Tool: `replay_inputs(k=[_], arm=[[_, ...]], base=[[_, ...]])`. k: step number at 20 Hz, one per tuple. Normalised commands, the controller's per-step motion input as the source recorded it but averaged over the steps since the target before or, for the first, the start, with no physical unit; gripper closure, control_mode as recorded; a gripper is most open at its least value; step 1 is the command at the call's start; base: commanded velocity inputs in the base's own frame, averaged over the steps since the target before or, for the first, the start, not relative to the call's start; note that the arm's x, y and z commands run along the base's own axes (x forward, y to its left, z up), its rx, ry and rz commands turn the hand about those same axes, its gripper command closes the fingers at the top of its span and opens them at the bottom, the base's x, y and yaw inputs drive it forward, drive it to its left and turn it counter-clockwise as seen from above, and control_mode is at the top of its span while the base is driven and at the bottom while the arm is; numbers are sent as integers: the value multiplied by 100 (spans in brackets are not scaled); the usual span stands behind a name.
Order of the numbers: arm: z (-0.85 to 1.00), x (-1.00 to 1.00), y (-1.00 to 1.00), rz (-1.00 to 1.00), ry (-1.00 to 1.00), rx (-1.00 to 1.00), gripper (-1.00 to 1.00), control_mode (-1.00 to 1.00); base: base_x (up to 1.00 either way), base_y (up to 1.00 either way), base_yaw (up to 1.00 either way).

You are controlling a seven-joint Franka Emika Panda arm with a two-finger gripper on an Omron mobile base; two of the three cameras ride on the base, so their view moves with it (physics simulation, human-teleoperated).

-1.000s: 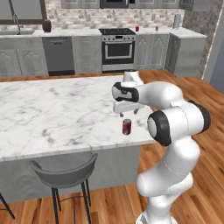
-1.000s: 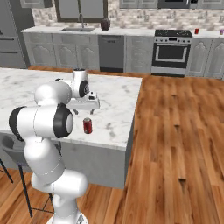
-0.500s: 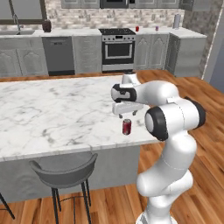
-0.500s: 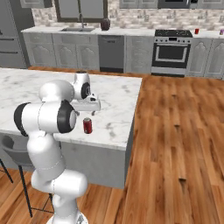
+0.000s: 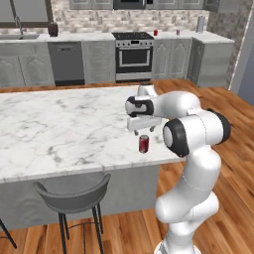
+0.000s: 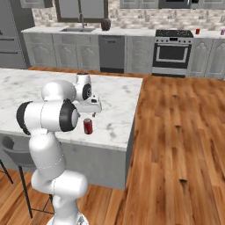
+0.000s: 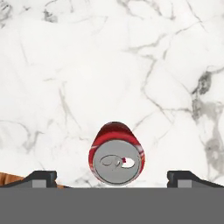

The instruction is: Four empty soda cans are scattered around the kitchen. Gather all the cans and cluster them next to the stove for recycling.

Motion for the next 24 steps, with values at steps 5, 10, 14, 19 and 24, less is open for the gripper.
replay_inputs(k=[5, 10, 14, 19, 24], arm=[[-13, 0, 0, 0, 0, 0, -100, -100], [-12, 0, 0, 0, 0, 0, -100, -100], [-14, 0, 0, 0, 0, 0, -100, -100], [-16, -1, -2, 0, 0, 0, -100, -100], [-12, -1, -5, 0, 0, 0, -100, -100]], base=[[0, 0, 0], [0, 0, 0], [0, 0, 0], [0, 0, 0], [0, 0, 0]])
